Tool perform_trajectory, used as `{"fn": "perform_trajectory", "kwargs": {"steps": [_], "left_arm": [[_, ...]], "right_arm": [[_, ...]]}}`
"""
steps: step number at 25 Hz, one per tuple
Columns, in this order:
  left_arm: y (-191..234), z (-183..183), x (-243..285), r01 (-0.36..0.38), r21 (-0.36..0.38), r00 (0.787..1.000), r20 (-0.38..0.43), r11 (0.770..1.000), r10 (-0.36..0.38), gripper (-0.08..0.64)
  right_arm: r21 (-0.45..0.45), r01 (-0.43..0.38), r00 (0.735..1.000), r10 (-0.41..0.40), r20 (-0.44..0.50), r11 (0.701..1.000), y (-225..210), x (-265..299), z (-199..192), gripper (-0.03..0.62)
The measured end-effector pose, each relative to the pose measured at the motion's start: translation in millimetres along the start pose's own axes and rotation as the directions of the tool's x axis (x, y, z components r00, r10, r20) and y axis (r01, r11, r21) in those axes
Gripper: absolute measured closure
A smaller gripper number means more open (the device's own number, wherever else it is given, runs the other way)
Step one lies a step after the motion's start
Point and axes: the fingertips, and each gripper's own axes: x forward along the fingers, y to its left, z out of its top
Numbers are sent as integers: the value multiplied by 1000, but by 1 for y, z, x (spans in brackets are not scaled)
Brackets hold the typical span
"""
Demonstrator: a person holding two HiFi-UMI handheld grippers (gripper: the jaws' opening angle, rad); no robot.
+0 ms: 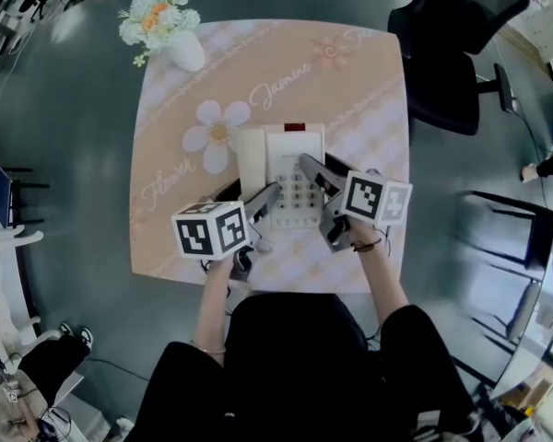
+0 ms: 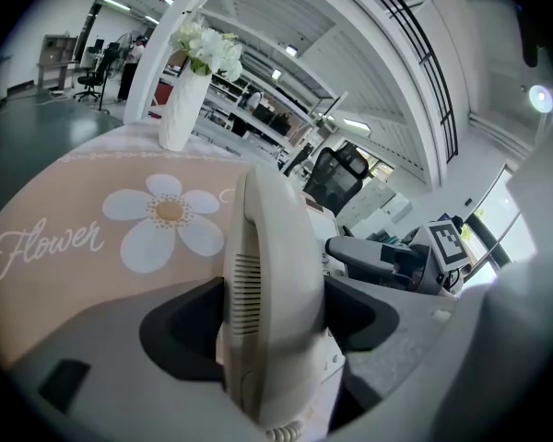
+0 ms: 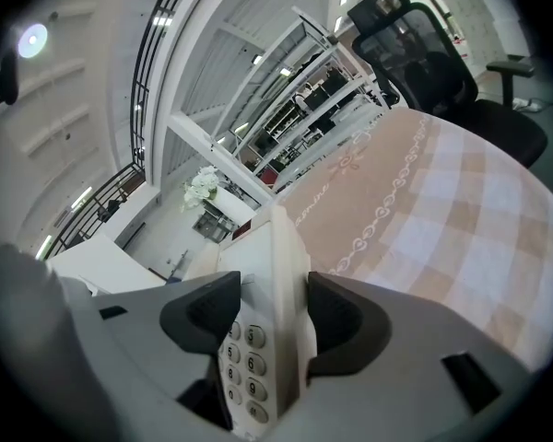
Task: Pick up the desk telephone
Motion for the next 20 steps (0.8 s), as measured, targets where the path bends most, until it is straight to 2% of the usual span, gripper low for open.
{"fn": "perform_trajectory", "kwargs": {"steps": [20], "left_arm": [[-55,6,-65,16,64,998,67,998,-20,242]], "right_arm": [[-53,-30,995,35,92,998,60,-69,15,379]]}}
